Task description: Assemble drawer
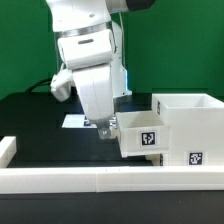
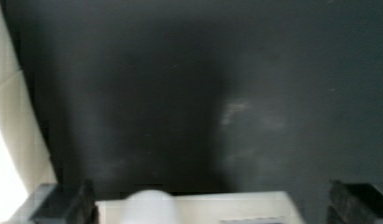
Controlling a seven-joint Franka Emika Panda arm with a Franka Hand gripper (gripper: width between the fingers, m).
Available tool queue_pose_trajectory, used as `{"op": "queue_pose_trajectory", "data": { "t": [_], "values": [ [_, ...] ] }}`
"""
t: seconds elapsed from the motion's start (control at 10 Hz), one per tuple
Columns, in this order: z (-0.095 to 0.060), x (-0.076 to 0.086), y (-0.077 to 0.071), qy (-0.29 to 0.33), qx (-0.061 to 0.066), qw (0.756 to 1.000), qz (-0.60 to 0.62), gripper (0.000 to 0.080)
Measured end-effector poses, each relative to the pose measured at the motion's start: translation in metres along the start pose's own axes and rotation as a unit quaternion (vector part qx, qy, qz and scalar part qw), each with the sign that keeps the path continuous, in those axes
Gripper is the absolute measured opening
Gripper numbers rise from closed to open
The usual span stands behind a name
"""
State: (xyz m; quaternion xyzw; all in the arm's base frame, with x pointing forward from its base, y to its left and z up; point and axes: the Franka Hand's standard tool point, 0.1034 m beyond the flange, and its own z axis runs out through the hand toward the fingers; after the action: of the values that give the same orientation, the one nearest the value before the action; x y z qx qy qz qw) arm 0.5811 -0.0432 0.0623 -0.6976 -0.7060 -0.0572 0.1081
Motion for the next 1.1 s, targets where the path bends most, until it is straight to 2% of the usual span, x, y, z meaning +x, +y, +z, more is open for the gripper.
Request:
{"op": "queue_pose_trajectory", "data": {
  "t": [0.1,0.2,0.5,1.0,1.1],
  "values": [
    [0.004,-0.002,0.007,0.025,-0.004,1.0,0.011,0.0649],
    [0.005,-0.002,0.006,0.041,-0.004,0.999,0.022,0.0649],
    [0.01,0.018,0.005,0.046,-0.003,0.999,0.028,0.0649],
    [0.011,0.018,0.004,0.045,-0.001,0.999,0.027,0.0649],
    [0.011,0.022,0.005,0.043,-0.001,0.999,0.015,0.0649]
  ]
}}
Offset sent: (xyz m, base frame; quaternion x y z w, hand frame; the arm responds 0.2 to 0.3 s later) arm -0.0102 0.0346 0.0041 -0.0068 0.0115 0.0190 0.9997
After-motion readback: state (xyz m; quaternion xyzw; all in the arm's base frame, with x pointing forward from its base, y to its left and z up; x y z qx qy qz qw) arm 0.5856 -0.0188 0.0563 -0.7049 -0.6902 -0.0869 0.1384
